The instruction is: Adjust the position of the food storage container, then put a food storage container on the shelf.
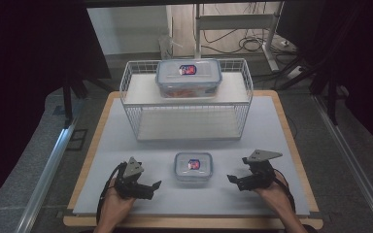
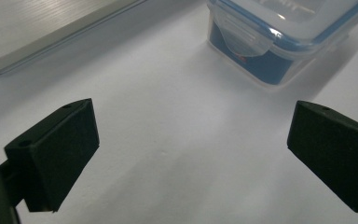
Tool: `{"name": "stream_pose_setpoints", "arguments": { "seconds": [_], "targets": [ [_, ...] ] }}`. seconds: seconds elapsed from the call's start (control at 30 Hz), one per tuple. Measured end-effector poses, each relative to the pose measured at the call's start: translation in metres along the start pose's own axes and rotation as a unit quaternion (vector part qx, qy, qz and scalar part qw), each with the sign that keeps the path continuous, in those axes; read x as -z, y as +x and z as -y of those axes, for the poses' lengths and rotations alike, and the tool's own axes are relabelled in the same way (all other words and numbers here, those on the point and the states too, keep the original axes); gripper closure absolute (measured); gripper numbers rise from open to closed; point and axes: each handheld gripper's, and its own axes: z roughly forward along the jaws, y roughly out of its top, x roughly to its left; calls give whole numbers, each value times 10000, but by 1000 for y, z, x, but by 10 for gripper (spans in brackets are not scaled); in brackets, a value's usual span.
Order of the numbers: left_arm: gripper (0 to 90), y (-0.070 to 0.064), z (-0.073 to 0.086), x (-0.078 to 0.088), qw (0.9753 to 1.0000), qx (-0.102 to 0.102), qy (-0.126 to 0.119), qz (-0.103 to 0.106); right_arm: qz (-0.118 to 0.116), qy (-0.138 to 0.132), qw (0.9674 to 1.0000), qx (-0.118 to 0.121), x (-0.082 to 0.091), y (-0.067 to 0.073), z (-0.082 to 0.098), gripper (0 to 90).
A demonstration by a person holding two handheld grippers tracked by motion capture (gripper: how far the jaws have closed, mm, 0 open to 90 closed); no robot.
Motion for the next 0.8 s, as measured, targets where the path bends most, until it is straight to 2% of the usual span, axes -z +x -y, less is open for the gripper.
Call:
{"name": "stream_pose_setpoints", "arguments": {
  "seconds": [0.1, 0.23, 0.3, 0.63, 0.8],
  "targets": [
    [20, 1, 1, -1, 10000, 0, -9, 8, -4, -7, 10000, -5, 0, 1, -1, 82],
    [21, 2, 3, -3, 9996, -238, -31, -118, -33, -60, 10000, -70, 0, 1, -2, 77],
    [21, 2, 3, -4, 9995, -261, -95, -118, -77, -56, 9998, -155, 1, 1, -2, 78],
    [26, -1, -4, -4, 9999, -97, -2, 34, 37, -155, 9998, -123, 5, 4, -9, 75],
    [24, -3, -10, -5, 9999, -39, 106, 113, -16, -147, 9999, -62, 1, 8, -14, 76]
  ]
}}
